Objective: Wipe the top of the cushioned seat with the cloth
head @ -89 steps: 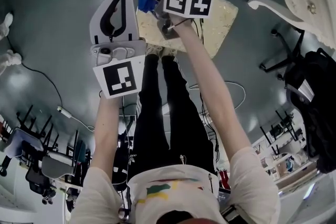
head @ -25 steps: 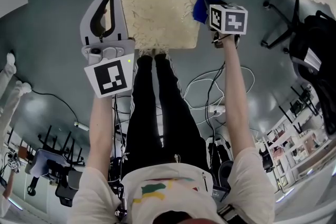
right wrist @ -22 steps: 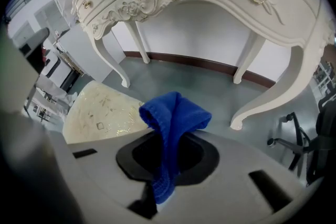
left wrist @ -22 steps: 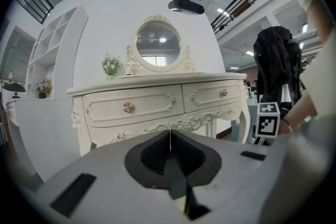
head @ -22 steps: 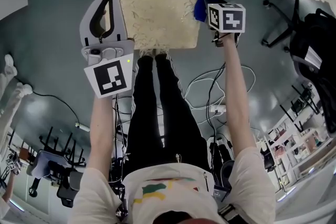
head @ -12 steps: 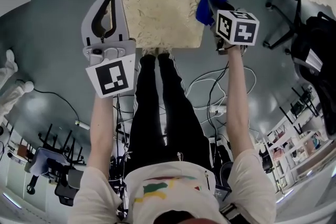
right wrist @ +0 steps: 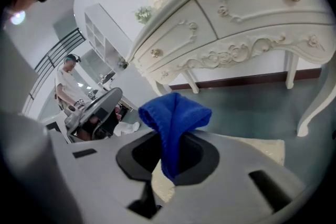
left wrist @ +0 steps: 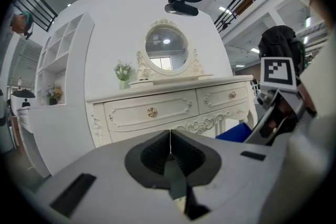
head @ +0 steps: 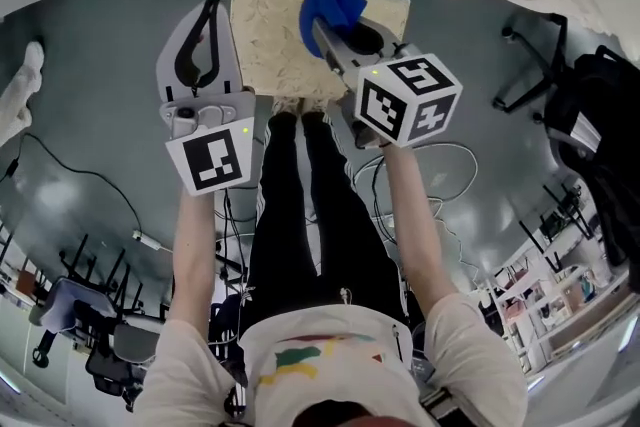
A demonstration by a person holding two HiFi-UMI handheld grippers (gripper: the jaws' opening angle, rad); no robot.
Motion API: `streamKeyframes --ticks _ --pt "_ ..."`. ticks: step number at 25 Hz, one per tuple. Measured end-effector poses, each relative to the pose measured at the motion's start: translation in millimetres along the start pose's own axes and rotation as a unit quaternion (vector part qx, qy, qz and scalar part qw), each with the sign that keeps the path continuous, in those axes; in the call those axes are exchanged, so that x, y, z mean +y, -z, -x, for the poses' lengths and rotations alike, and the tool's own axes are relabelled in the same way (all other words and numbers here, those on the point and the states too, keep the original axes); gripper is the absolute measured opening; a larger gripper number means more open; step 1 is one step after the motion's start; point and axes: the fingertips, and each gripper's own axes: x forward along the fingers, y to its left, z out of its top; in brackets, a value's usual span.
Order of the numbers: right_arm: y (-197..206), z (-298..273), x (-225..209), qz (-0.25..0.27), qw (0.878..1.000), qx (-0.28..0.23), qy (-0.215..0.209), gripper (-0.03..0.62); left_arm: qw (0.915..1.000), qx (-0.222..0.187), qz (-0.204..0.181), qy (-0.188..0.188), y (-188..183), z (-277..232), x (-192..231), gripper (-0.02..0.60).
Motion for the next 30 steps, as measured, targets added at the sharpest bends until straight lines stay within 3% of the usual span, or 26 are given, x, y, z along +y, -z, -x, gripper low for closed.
streamKeyframes --ticks 5,8,17,26,30 --pt "27.5 -47.8 56.3 -0.05 0.994 0.02 -0.097 0.034 0.9999 0.002 -0.01 -0.013 0.9 12.5 14.7 0.006" --pt "56.8 -80.3 67.6 -0.064 0.99 0.045 -0.12 0.034 0.9996 0.014 -0.014 -0.021 8.7 20.9 21.3 0.006" --pt "111.1 -151.8 48.8 -0.119 0.986 0.085 -0.078 0.034 0.9939 0.046 0.018 -0.098 37.8 47.8 63.5 0.006" --pt "124.4 -166.3 27.7 -0.105 0.984 0.137 -0.035 0.034 0.9906 0.052 0.028 -0.124 44.2 66.0 79.2 0.006" --pt "125.4 -159.7 21.2 -0.1 0.984 0.145 -0.026 0.034 0.9914 0.047 0.03 -0.118 40.7 59.7 73.5 0.006"
